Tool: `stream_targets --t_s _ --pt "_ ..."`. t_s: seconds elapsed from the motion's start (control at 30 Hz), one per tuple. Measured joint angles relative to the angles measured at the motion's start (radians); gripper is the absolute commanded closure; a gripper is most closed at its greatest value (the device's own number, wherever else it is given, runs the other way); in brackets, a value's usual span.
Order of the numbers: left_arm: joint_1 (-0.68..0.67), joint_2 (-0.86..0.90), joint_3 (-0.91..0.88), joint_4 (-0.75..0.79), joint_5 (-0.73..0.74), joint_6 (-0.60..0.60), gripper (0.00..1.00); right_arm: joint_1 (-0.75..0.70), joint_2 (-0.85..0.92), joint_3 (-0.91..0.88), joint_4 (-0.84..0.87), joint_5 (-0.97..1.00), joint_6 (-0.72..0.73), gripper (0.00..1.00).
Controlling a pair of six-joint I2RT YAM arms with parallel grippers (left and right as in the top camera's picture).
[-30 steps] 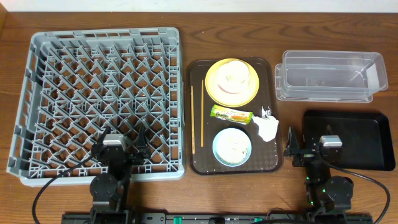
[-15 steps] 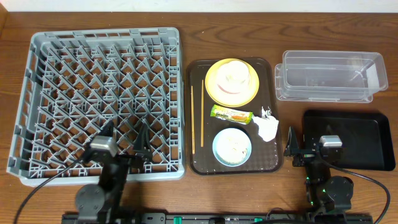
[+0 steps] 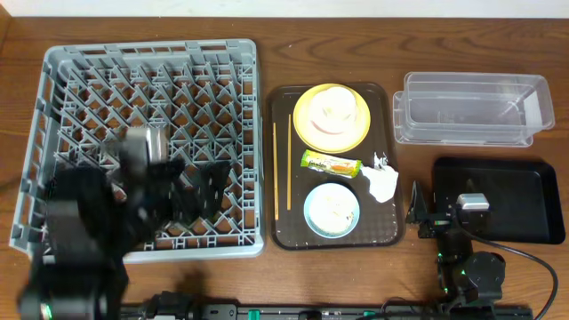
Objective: Sort waste into correct bins and load items into the dishwasher rack
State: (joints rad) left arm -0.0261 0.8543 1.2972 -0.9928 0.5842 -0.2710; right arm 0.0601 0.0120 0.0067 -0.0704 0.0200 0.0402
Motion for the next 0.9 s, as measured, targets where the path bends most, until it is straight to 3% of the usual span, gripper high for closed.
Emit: stream_targets --t_s 0.07,0.27,0.33,0.37,0.43,0.5,0.6,0.9 --pt "0.0 0.114 0.115 -0.131 0.04 -0.002 0.02 0.0 0.0 0.0 0.0 0.0 0.0 0.01" --pt "0.0 0.334 0.196 -0.225 0.137 -0.04 0.02 0.0 0.0 0.0 0.001 0.0 0.0 0.01" --pt "0.0 0.382 0.196 -0.247 0.161 -0.052 0.44 0.0 0.0 0.0 0.001 0.0 0.0 0.01" --pt "0.0 0.406 0.196 -0.265 0.169 -0.052 0.61 0.0 0.0 0.0 0.0 0.0 0.0 0.01" --pt "0.0 0.441 0.196 -0.291 0.178 -0.053 0.78 0.0 0.0 0.0 0.001 0.0 0.0 0.01" --pt "-0.006 0.47 0.196 -0.317 0.179 -0.058 0.87 0.0 0.0 0.0 0.001 0.0 0.0 0.01" --pt "-0.035 0.502 0.195 -0.352 0.158 -0.064 0.94 0.0 0.0 0.0 0.001 0.0 0.0 0.01" --pt "-0.264 0.526 0.194 -0.383 -0.064 -0.125 0.94 0.0 0.0 0.0 0.0 0.0 0.0 0.01"
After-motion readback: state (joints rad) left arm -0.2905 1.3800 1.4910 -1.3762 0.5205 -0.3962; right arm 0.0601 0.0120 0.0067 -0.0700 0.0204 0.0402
